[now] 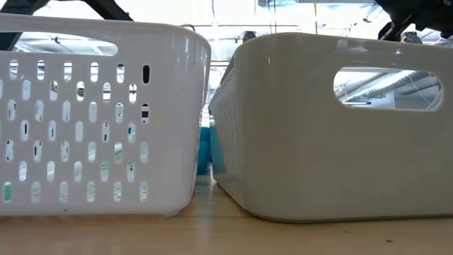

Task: Pick & Place Toothbrushes
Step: Put the blue toothbrush into the blue bin

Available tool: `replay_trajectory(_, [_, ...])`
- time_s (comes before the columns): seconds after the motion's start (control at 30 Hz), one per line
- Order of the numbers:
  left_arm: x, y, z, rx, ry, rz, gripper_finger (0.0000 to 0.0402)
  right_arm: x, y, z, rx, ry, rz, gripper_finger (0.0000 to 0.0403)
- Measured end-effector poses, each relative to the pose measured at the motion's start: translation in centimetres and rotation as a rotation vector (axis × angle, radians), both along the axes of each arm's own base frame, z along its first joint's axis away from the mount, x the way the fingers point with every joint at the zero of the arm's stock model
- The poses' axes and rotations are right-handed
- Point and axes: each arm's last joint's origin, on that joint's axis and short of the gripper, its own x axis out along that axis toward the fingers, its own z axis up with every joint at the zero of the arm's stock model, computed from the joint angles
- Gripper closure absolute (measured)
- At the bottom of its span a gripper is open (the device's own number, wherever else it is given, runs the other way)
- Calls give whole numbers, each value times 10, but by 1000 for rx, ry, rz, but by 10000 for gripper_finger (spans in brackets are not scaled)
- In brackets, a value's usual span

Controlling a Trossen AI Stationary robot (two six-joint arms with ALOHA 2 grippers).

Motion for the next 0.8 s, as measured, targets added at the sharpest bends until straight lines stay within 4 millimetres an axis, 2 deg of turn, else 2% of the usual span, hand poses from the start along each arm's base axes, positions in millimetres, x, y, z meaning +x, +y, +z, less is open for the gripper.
replay_trajectory(0.2, [-8, -8, 47, 96, -198, 95, 395, 0, 0, 0, -1, 0, 0, 403])
replay_trajectory(0.47, [-8, -34, 128, 272, -685, 101, 397, 0, 0, 0, -8, 0, -3, 403])
replay_trajectory(0.63, [-8, -50, 163, 124, -1040, 37, 396, 0, 0, 0, -8, 0, -3, 403])
replay_trajectory(0.8, [-3, -59, 177, -194, -1263, -60, 397, 0, 0, 0, -2, 0, 1, 403])
